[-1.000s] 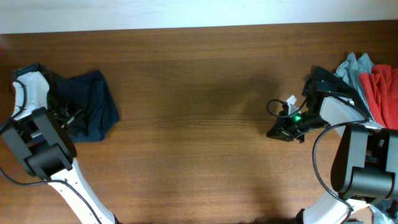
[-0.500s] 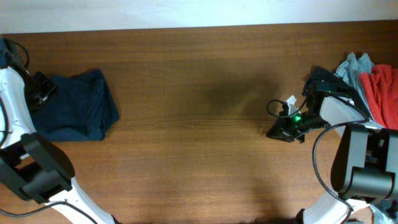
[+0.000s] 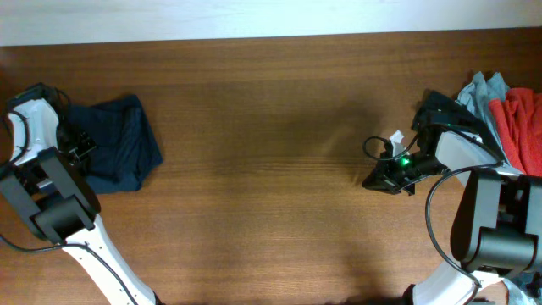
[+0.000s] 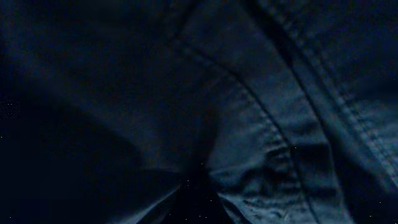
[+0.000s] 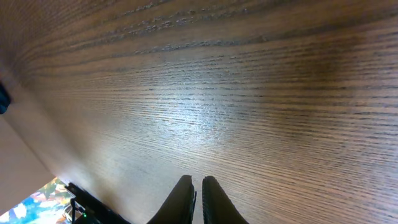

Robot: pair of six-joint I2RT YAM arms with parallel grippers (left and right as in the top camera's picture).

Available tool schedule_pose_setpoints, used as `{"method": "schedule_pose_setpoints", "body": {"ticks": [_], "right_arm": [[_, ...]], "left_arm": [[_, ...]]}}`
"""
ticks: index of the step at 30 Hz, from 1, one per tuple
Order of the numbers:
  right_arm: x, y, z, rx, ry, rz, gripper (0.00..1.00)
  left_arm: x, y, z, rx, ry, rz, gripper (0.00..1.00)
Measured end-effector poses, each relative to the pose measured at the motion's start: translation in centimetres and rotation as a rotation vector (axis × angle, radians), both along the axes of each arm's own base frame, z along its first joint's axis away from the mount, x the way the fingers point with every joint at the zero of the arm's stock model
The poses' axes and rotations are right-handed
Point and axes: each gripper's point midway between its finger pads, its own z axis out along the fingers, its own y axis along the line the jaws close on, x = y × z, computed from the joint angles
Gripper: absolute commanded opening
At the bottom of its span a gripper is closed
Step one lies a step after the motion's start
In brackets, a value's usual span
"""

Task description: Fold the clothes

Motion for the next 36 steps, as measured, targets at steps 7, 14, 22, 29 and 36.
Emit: {"method": "schedule_pose_setpoints", "body": {"ticks": [7, 14, 22, 29, 36], "right_arm": [[0.0, 0.0, 0.0, 0.000, 0.000, 0.000, 0.13], [-0.2, 0.0, 0.0, 0.002, 0.007, 0.000, 0.15], [-0.3, 0.1, 0.1, 0.004, 0.016, 0.000, 0.15], [-0.5, 0.1, 0.1, 0.005, 0.022, 0.000, 0.16], [-0.7, 0.5, 0.6, 0.036, 0.013, 0.020, 0.23]], "left_arm": [[-0.5, -0.4, 0.3, -0.033, 0.014, 0.005, 0.00], [0.0, -1.2, 1.9, -0.055, -0.026, 0.003, 0.01], [3.9, -5.7, 1.3, -0.057, -0.110, -0.115, 0.09], [4.0, -7.7, 0.2, -0.042, -0.113, -0.168, 0.09], [3.1, -8.3, 2.7, -0.072, -0.090, -0.185, 0.14]]}}
